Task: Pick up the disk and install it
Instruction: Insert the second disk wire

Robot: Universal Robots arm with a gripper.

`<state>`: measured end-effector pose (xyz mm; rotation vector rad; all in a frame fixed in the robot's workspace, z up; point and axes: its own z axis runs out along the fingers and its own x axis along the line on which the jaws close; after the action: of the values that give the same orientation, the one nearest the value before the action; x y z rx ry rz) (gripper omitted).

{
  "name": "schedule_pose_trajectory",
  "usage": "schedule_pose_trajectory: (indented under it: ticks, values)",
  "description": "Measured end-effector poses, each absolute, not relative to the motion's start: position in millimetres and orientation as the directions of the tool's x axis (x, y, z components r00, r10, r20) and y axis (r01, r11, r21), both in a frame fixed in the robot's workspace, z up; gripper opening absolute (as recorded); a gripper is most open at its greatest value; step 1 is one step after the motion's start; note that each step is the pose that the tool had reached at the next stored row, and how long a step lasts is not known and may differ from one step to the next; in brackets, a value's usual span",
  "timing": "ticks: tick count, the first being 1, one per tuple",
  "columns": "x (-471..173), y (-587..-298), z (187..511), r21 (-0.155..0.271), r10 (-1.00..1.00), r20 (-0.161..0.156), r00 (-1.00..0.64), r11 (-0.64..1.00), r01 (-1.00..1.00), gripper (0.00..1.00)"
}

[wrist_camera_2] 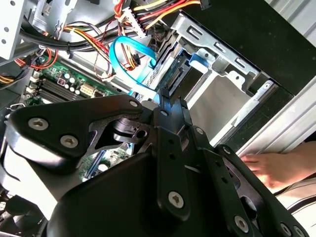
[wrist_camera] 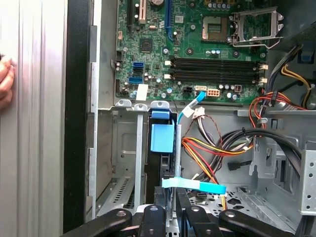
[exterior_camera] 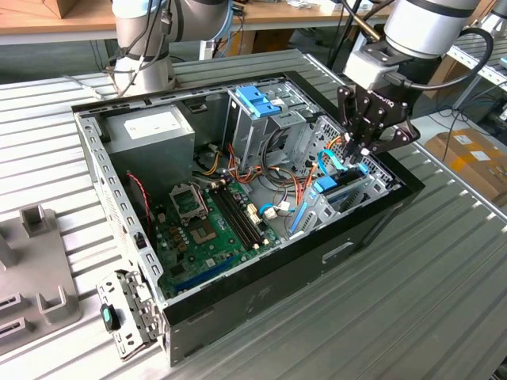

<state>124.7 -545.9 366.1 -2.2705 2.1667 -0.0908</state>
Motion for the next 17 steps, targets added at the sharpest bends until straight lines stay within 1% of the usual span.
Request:
schedule_pose_trajectory:
  ticks: [6,17]
  values:
    - [124.7,-545.9,366.1,-0.041,-0.994,0.041,0.097,-0.099,-0.994,0.24]
    - [126.1,-545.2,366.1,-0.041,-0.994,0.041,0.102,-0.104,-0.994,0.24]
